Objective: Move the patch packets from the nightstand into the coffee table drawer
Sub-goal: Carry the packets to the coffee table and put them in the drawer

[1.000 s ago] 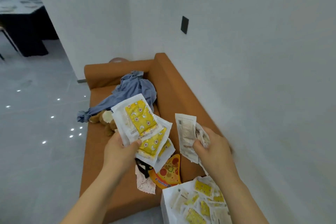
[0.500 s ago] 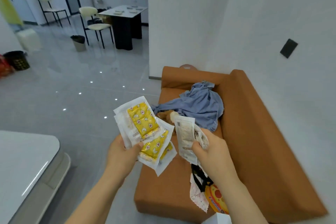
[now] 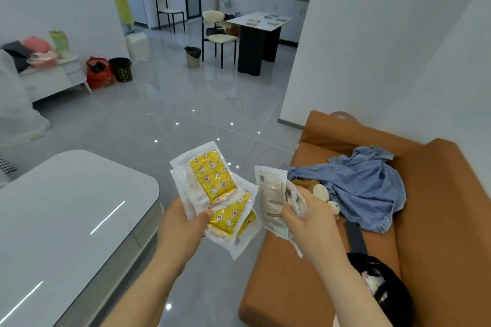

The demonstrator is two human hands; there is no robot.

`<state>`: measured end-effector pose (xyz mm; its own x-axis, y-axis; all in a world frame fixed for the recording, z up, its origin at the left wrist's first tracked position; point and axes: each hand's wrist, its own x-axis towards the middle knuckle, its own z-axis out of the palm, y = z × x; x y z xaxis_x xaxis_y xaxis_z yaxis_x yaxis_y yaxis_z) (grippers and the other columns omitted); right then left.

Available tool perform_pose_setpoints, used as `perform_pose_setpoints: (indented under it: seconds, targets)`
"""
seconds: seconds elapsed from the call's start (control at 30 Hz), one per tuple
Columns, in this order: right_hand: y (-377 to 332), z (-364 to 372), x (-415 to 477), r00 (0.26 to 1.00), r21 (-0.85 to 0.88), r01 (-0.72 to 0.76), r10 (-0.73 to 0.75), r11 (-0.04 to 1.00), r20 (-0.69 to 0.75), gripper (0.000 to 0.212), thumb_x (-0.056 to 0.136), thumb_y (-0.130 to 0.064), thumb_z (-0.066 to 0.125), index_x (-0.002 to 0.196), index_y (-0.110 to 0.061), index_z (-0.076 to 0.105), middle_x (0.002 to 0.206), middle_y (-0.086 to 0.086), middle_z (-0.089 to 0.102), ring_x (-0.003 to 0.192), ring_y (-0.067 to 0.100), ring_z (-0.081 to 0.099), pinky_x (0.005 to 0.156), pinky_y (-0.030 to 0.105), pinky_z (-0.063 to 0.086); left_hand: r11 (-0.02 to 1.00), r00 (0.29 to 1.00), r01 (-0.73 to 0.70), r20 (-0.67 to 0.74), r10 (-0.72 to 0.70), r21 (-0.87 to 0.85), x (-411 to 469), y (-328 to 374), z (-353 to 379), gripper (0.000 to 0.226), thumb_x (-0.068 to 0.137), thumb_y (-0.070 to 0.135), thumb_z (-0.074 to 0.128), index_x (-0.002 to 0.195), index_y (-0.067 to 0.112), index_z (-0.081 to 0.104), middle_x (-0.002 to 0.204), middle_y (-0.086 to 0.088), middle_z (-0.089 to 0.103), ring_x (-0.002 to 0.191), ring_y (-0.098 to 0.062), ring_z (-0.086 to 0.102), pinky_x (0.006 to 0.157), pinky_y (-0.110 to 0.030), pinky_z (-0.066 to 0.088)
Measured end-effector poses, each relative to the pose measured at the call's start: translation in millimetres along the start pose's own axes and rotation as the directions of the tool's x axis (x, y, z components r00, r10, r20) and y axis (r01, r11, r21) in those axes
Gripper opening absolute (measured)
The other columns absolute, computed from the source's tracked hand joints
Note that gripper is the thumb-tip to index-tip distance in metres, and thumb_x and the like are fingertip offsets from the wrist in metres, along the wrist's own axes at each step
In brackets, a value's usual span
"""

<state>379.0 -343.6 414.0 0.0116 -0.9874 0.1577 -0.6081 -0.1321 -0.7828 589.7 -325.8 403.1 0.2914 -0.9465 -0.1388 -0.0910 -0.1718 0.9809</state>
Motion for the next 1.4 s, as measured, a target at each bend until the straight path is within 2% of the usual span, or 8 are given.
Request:
perform_pose_setpoints:
  seconds: [0.07,0.17,0.27,0.5,0.67,0.83,1.17,1.4]
  targets:
    - [-7,13,15,1.000,0.011,0.010,-0.010,1.000,0.026,0.037,0.084,-0.008,0.051,0.071,-0.043,0.052,0.063,-0.015,0.056,0.056,0.004,0.049,0.052,0.024,0.040,1.000,1.000,-0.004,-0.022,0.004,-0.004,13,0,-9,0.022,0.087,0.014,0.064,0.088,0.036,0.059,0.088,0.012,0.068,0.082,-0.009,0.066,0.072,-0.031,0.054]
    - [-13,33,44,0.996,0.001,0.047,-0.047,0.999,0.070,0.034,0.085,-0.008,0.051,0.087,-0.041,0.061,0.069,-0.016,0.063,0.063,0.003,0.057,0.055,0.023,0.047,1.000,0.998,-0.001,-0.055,0.001,-0.001,40,0,-20,0.022,0.088,0.014,0.064,0.088,0.036,0.059,0.088,0.013,0.068,0.082,-0.007,0.066,0.072,-0.029,0.054]
    - [-16,52,81,0.995,0.012,0.069,-0.070,0.998,0.076,0.043,0.084,-0.005,0.053,0.070,-0.046,0.046,0.060,-0.024,0.056,0.056,-0.002,0.051,0.050,0.012,0.037,1.000,0.995,-0.002,-0.096,0.004,0.015,75,1,-27,0.021,0.087,0.017,0.065,0.093,0.037,0.059,0.093,0.012,0.068,0.086,-0.008,0.065,0.070,-0.025,0.051]
    - [-23,83,181,0.985,0.047,0.093,-0.099,0.995,0.144,0.031,0.087,-0.006,0.053,0.087,-0.037,0.056,0.067,-0.017,0.058,0.067,-0.005,0.057,0.055,0.009,0.041,0.999,0.987,0.035,-0.160,-0.031,0.025,164,19,-30,0.020,0.072,0.041,0.068,0.090,0.040,0.059,0.094,0.014,0.068,0.088,-0.011,0.067,0.082,-0.039,0.054]
    - [-25,109,248,0.976,0.035,0.108,-0.113,0.994,0.185,0.027,0.088,-0.010,0.053,0.106,-0.027,0.064,0.071,-0.020,0.059,0.069,-0.009,0.058,0.060,0.006,0.042,0.998,0.975,0.056,-0.214,-0.052,0.014,220,20,-35,0.017,0.083,0.030,0.070,0.091,0.039,0.058,0.095,0.012,0.068,0.086,-0.011,0.066,0.080,-0.036,0.054]
    - [-37,139,299,0.967,0.012,0.129,-0.128,0.992,0.219,0.025,0.089,-0.009,0.054,0.097,-0.032,0.059,0.068,-0.023,0.054,0.067,-0.015,0.055,0.057,0.002,0.038,0.996,0.966,0.085,-0.247,-0.081,0.008,277,16,-52,0.023,0.087,0.016,0.064,0.090,0.038,0.058,0.095,0.010,0.068,0.086,-0.012,0.066,0.074,-0.032,0.054]
    - [-76,226,408,0.960,-0.023,0.128,-0.119,0.991,0.252,0.033,0.088,-0.010,0.053,0.111,-0.031,0.063,0.082,-0.026,0.061,0.078,-0.011,0.060,0.062,0.005,0.044,0.990,0.959,0.122,-0.248,-0.137,-0.073,413,24,-108,0.023,0.088,0.016,0.063,0.093,0.038,0.056,0.095,0.010,0.064,0.087,-0.017,0.064,0.078,-0.037,0.053]
    - [-92,273,477,0.964,-0.025,0.097,-0.088,0.995,0.249,0.033,0.091,-0.012,0.053,0.120,-0.026,0.062,0.098,-0.018,0.064,0.079,-0.009,0.059,0.063,-0.001,0.043,0.992,0.967,0.102,-0.228,-0.116,-0.076,498,34,-135,0.027,0.089,0.014,0.062,0.084,0.039,0.052,0.085,0.018,0.060,0.075,-0.002,0.059,0.061,-0.022,0.049]
